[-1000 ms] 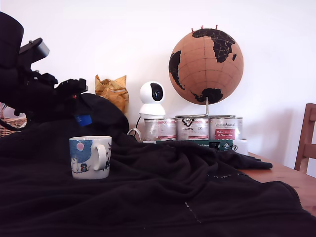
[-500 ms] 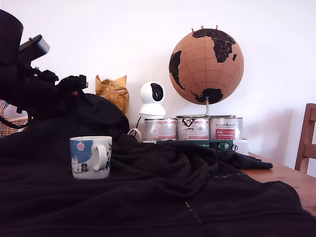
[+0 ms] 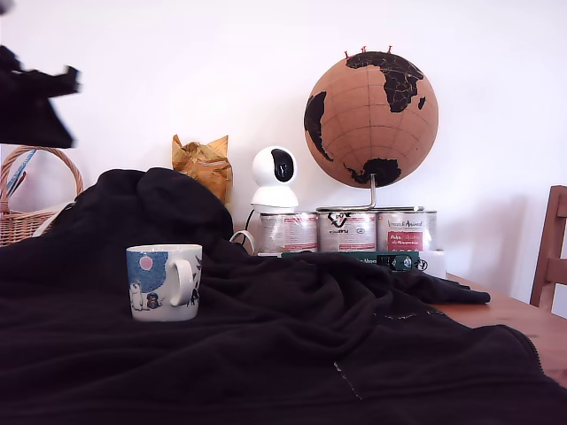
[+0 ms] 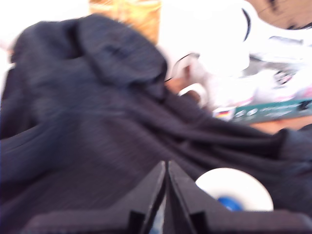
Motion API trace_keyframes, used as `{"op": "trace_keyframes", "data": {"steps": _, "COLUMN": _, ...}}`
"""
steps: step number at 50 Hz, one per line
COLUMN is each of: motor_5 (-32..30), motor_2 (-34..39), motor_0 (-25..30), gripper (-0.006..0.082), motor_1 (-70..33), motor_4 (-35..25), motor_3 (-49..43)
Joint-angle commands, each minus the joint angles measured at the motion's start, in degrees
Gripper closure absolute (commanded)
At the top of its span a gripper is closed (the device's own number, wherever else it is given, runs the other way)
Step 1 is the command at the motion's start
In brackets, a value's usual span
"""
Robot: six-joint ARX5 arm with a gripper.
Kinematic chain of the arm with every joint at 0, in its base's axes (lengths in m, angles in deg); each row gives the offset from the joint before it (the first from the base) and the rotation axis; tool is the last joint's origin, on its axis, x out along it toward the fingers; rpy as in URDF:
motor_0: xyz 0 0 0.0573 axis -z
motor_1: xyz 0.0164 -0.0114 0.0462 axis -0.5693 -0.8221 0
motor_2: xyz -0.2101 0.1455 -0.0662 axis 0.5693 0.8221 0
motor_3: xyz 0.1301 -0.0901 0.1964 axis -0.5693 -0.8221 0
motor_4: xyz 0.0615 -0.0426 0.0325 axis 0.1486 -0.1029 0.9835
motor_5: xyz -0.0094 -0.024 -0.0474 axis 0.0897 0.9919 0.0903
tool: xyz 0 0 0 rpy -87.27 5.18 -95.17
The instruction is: Pick the blue coffee capsule and place it inside the blue coffee cup
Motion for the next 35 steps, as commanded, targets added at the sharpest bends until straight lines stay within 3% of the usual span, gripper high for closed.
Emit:
{"op": "trace_keyframes", "data": {"steps": 1, "motor_5": -1.31, "motor_2": 0.0, "motor_0": -0.9, "gripper": 0.0786, "motor_1": 4.07, "motor_4": 0.31, "motor_3": -3.52}}
{"op": "trace_keyframes", "data": {"steps": 16, "motor_5": -2.58, "motor_2": 0.0, "motor_0": -3.61, "gripper": 0.0786, "motor_1": 20.61, "motor_4": 0.33, "motor_3": -21.35}}
{"op": "trace_keyframes", "data": {"steps": 35, "motor_5": -2.84, "motor_2": 0.0, "motor_0": -3.61, "gripper": 0.0786, "motor_1": 31.61, "motor_4": 0.37, "motor_3": -33.05}}
